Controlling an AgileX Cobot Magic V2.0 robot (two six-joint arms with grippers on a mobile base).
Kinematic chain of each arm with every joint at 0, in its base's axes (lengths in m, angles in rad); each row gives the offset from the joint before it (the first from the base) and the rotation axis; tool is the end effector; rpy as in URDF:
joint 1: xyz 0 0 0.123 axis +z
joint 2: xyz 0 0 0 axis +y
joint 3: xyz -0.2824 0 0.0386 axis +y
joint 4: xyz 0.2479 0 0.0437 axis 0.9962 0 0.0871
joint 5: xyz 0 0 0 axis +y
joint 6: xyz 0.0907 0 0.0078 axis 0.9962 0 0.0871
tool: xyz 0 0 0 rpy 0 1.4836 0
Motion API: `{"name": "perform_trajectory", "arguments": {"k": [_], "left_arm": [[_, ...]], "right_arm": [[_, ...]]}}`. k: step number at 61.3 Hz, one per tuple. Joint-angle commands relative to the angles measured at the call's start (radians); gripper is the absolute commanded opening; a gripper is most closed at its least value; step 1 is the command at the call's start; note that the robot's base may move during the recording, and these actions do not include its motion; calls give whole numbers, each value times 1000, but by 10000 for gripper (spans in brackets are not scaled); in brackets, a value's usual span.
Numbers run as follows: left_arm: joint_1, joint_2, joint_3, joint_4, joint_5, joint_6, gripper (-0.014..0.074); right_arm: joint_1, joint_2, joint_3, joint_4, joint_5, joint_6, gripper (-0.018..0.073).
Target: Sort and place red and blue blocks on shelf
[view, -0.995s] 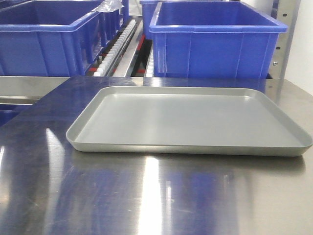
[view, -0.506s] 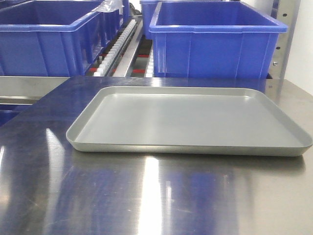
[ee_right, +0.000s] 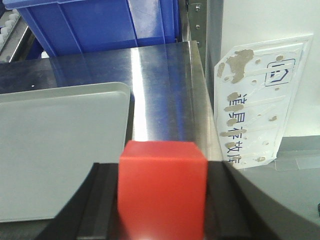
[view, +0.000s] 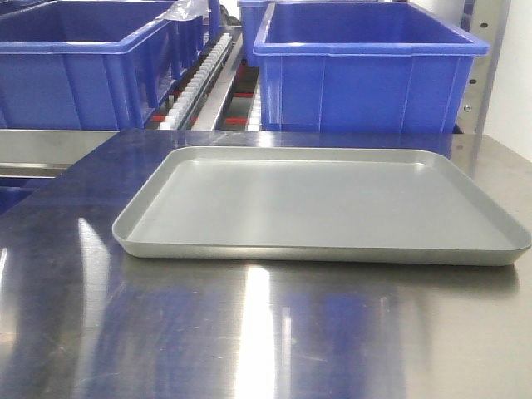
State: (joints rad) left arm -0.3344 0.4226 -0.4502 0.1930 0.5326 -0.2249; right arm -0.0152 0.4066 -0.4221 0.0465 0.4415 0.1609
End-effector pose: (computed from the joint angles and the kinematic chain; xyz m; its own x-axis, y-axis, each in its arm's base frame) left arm 0.0860 -0.0205 0.2883 -0.3897 0.0742 -0.9180 0.2200 0.9754 -0.0145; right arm 0.0889 0.0005 0.2873 -0.3258 0.2065 -0.9226 0.0634 0.9784 0.1966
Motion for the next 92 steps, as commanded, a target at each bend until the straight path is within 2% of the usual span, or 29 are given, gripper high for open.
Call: {"name": "perform_trajectory", "arguments": {"k": [1,92], "left_arm": [[-1,5,-30,7,-71,-9,128],[-1,5,-30,7,-71,-9,128]], "right_arm": [[-6,2,-29,-4,-93,-2,57],[-6,2,-29,-4,-93,-2,57]]}}
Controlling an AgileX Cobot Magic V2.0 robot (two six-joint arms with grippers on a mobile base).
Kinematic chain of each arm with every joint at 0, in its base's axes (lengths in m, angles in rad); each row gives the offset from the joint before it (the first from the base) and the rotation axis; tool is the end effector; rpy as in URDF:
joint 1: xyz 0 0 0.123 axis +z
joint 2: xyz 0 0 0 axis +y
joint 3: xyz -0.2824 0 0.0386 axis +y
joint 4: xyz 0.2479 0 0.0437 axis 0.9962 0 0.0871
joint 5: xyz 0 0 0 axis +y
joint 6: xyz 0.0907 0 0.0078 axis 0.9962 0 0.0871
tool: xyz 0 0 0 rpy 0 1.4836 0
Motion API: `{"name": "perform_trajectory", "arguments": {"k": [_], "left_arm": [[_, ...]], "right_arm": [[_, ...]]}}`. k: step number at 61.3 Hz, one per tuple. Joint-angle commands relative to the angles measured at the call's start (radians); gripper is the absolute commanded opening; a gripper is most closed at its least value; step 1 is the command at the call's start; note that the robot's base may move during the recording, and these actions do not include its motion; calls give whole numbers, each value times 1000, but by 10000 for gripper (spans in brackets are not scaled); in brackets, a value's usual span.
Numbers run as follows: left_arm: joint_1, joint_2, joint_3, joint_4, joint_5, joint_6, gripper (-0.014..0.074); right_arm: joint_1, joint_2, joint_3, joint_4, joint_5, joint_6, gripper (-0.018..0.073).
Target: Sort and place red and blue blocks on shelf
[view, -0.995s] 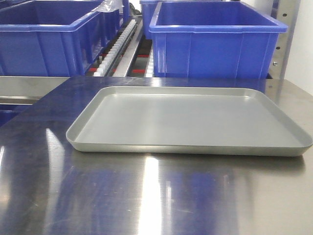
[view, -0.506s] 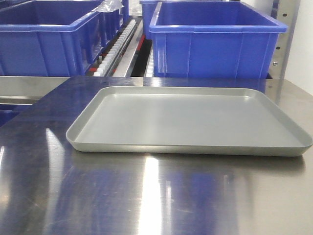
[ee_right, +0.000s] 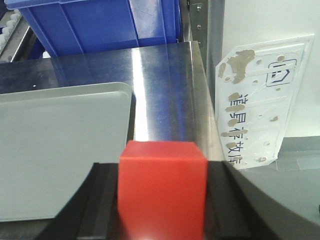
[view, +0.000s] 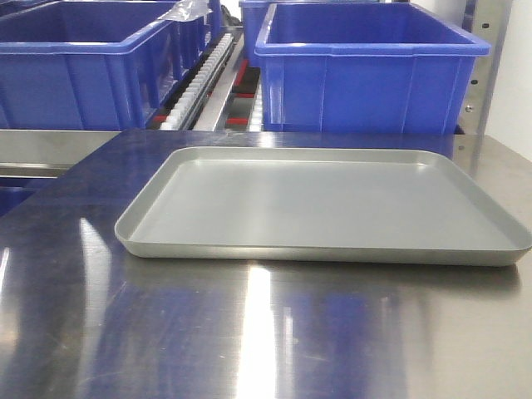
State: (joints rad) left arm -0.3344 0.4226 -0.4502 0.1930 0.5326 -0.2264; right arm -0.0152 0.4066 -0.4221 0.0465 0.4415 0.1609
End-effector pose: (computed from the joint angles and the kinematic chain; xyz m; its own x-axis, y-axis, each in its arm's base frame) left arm 0.0860 -0.0205 0.2883 -0.3900 0.0727 -0.9179 0.2194 0.9755 -0.0159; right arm 0.0889 0.0005 0.2873 -0.3258 0.2065 -0.9226 0.0634 0.9784 0.1966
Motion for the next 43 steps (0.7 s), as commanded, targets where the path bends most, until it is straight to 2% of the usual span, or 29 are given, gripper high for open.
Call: {"name": "perform_trajectory", "arguments": {"k": [1,43], "left_arm": [[-1,5,-30,7,-71,-8,128],[-1,5,-30,7,-71,-8,128]], "right_arm": [[-6,2,-29,-4,-93,-2,57],[-6,2,-29,-4,-93,-2,57]]}}
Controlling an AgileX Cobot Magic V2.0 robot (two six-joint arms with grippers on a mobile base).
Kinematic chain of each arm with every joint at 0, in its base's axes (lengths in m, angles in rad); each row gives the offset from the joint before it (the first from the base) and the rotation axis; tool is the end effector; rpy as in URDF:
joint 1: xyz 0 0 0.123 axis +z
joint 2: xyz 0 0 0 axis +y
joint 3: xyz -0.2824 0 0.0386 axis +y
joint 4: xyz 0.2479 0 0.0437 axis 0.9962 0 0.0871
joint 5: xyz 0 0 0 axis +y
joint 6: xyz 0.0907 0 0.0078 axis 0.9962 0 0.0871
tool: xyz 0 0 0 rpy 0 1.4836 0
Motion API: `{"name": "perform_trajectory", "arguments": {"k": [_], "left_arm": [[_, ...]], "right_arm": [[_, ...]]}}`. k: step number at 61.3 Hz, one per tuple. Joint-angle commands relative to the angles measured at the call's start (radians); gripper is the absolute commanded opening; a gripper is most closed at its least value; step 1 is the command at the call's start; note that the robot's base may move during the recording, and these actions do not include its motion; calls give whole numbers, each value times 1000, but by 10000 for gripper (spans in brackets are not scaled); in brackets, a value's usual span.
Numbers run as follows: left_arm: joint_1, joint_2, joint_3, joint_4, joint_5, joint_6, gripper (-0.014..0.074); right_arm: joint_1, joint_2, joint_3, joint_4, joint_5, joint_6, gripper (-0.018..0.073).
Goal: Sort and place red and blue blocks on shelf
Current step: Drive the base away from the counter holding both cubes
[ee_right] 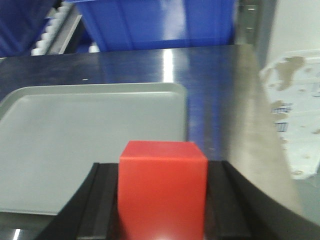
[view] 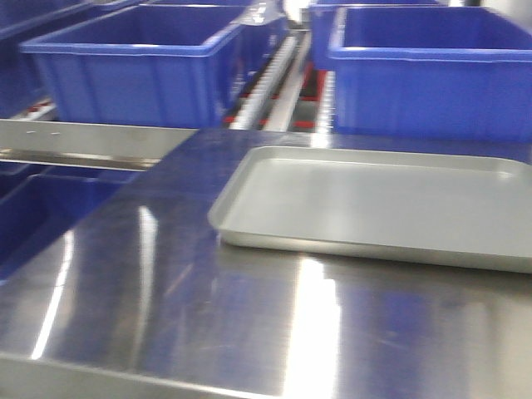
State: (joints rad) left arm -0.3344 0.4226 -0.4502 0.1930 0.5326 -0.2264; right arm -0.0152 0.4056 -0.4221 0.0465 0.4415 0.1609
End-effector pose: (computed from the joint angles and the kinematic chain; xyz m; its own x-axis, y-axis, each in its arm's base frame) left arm 0.0860 -0.0205 0.2883 -0.3900 0.0727 -0.9179 0.2194 0.9755 -0.0159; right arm 0.0887 0.0005 0.2874 -0.3249 0.2065 -0.9229 0.0632 0.9784 0.1966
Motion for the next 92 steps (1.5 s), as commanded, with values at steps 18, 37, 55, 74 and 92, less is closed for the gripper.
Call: {"name": "perform_trajectory", "arguments": {"k": [18,37,55,74,92], "left_arm": [[-1,5,-30,7,-71,-8,128],[-1,5,-30,7,-71,-8,128],[-1,5,-30,7,-71,-8,128],[-1,5,-30,7,-71,-8,128],[-1,5,-30,7,-71,-8,128]], "right_arm": [[-6,3,-29,-4,-93,-2,57],[-6,3,-29,-4,-93,-2,57],[-6,3,-29,-4,-93,-2,57],[-6,3,-29,-4,-93,-2,57],[-6,3,-29,-4,-93,-2,57]]}}
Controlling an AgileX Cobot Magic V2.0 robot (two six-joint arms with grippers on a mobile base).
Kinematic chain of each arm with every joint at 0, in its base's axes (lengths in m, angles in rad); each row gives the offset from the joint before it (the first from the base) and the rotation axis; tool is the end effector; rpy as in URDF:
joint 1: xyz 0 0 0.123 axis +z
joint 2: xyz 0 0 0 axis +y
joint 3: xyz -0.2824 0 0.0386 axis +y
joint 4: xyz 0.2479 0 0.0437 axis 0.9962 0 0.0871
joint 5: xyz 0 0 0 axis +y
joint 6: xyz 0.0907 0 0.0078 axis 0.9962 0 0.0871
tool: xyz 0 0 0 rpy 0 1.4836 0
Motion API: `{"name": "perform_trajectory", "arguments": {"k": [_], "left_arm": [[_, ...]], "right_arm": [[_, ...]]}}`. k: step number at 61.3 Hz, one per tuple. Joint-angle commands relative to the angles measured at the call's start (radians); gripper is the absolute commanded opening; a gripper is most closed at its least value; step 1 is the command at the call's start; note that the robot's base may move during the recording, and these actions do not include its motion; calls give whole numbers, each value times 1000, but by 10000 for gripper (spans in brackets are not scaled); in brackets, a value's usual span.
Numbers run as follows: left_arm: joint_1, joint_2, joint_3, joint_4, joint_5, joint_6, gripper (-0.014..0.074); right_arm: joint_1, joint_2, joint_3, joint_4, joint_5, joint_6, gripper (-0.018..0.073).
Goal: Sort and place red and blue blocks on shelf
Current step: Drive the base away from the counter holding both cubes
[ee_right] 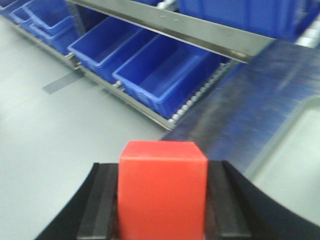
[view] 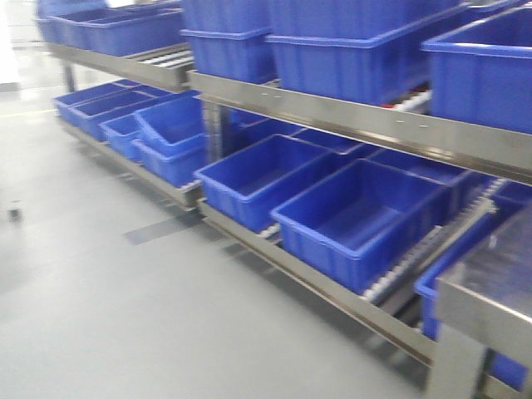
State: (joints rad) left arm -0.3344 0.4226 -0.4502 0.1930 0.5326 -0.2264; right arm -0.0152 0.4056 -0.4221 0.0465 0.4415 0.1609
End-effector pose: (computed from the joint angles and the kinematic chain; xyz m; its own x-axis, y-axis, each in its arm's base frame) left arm 0.0860 -0.0205 0.2883 -0.3900 0.0727 -0.9179 0.2194 0.9755 -0.0159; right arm 0.0887 0.0005 0.2874 -0.3249 0.2065 -0.9229 0.0632 0.9784 0.1966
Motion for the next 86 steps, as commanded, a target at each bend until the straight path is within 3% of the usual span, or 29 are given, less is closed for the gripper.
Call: {"name": "perform_trajectory", "arguments": {"k": [1,86], "left_arm": [[-1,5,-30,7,-71,-8,128],[-1,5,-30,7,-71,-8,128]], "right_arm": [[-6,3,-29,-4,-93,-2,57],[-6,3,-29,-4,-93,-2,57]]}}
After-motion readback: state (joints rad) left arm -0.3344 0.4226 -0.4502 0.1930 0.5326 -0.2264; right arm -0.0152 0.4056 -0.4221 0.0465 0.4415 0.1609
